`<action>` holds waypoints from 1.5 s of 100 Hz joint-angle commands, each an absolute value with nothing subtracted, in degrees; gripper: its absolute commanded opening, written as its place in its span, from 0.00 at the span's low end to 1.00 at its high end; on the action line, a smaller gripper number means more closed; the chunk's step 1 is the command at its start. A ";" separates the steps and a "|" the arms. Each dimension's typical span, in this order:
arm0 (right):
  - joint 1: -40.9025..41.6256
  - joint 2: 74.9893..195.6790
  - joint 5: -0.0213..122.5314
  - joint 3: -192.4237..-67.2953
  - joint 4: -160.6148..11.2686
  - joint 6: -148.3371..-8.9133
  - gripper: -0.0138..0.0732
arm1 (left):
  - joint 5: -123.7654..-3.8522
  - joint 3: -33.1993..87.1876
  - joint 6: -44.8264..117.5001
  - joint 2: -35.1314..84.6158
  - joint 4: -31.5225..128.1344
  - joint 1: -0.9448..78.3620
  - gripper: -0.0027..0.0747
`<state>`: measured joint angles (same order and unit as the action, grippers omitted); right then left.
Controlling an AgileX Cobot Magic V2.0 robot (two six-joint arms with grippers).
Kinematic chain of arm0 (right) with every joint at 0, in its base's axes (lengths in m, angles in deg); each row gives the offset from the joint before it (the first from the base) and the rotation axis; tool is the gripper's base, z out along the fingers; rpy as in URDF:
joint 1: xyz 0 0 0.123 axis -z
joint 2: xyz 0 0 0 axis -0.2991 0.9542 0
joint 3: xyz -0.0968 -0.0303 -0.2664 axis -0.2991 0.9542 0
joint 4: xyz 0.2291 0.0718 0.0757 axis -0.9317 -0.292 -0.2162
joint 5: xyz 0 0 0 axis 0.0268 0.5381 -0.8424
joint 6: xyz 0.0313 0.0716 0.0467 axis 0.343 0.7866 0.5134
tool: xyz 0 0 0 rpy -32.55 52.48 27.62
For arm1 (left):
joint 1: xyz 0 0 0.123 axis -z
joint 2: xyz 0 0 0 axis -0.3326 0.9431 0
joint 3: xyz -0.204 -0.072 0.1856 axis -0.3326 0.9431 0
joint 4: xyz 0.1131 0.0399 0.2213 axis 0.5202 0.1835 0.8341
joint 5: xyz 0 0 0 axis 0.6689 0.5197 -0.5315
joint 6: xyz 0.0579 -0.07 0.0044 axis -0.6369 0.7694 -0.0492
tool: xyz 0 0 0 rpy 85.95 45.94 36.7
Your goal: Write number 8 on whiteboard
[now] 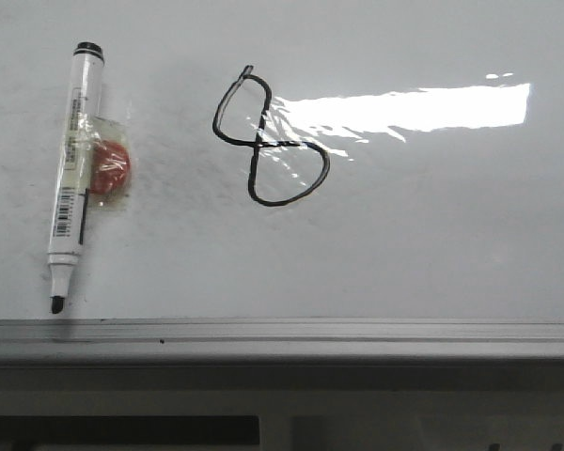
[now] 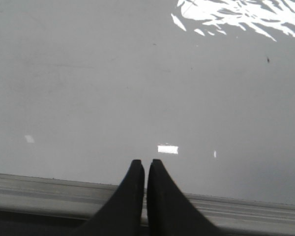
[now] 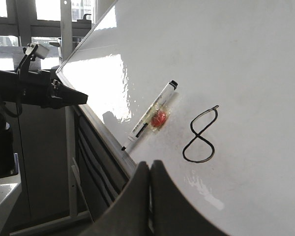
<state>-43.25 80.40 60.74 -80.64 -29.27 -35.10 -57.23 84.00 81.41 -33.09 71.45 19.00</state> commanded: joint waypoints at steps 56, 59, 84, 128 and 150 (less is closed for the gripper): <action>-40.89 81.47 56.50 -82.05 -31.86 -35.23 0.08 | -59.01 86.26 81.97 -34.73 71.59 18.95 0.01; -39.14 81.76 56.03 -82.05 -32.87 -35.87 0.08 | -59.01 86.26 81.97 -34.73 71.59 18.95 0.01; -15.89 85.86 46.83 -79.81 -48.36 -44.42 0.08 | -59.01 86.26 81.97 -34.73 71.59 18.95 0.01; 18.85 82.75 38.01 -68.18 -52.75 -47.00 0.08 | -59.01 86.26 81.97 -34.73 71.59 18.95 0.01; 24.79 77.12 50.60 -68.18 -53.18 -48.61 0.08 | -59.01 86.26 81.97 -34.73 71.59 18.95 0.01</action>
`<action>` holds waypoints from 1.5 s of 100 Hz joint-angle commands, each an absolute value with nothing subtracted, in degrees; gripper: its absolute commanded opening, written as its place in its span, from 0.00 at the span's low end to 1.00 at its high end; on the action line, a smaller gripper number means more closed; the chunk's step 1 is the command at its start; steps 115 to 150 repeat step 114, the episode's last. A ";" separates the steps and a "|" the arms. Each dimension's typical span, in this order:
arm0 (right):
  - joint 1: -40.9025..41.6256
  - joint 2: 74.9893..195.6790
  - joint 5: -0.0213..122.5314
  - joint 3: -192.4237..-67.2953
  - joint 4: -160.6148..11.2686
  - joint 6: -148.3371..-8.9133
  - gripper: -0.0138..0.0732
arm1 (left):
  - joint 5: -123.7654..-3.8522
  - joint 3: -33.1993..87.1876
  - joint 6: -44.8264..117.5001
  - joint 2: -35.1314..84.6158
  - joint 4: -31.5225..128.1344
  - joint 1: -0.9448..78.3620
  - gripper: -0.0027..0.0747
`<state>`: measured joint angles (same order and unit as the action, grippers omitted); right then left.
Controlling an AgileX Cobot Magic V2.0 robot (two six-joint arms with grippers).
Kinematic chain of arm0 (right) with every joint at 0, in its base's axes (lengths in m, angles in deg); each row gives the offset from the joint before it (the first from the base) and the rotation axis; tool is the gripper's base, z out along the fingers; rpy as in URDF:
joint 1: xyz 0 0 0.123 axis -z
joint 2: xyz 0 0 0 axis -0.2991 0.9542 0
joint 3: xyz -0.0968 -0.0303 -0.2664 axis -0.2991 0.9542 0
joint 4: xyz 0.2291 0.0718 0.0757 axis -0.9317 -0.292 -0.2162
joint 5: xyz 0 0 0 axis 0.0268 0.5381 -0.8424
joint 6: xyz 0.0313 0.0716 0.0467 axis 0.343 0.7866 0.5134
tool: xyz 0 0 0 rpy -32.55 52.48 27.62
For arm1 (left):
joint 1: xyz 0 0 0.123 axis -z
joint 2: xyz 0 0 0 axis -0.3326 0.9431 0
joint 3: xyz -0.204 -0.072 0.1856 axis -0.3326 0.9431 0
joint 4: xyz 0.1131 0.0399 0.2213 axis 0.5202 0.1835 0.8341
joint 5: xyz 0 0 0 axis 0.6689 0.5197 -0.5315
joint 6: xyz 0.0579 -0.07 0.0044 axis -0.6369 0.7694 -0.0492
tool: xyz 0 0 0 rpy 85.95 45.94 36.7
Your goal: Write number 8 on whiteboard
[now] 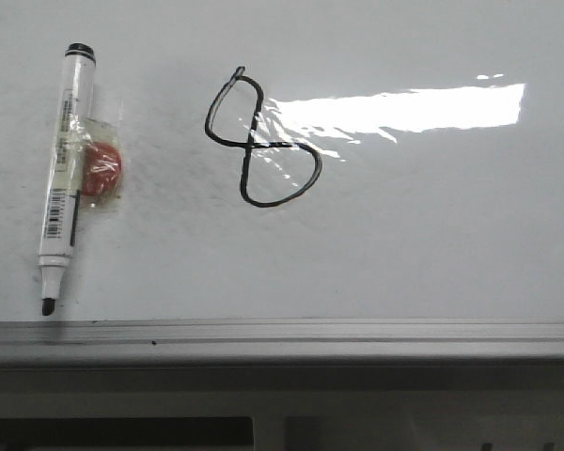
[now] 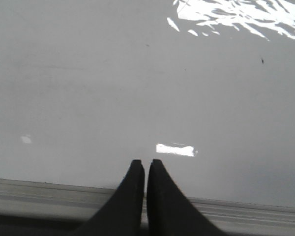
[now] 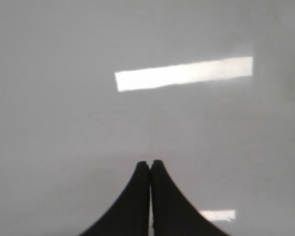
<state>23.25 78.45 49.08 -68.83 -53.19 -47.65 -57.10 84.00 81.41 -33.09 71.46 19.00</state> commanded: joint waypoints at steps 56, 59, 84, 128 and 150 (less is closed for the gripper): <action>24.99 75.10 65.77 -68.14 -53.27 -51.35 0.08 | -59.01 86.26 81.97 -34.64 71.59 18.95 0.01; 24.99 75.10 65.77 -68.14 -53.27 -51.35 0.08 | -59.01 86.26 81.97 -34.64 71.59 18.95 0.01; 24.99 75.10 65.77 -68.14 -53.27 -51.35 0.08 | -59.01 86.26 81.97 -34.64 71.59 18.95 0.01; 24.99 75.10 65.77 -68.14 -53.27 -51.35 0.08 | -59.01 86.26 81.97 -34.64 71.59 18.95 0.01; 24.99 75.10 65.77 -68.14 -53.27 -51.35 0.08 | -59.01 86.26 81.97 -34.64 71.59 18.95 0.01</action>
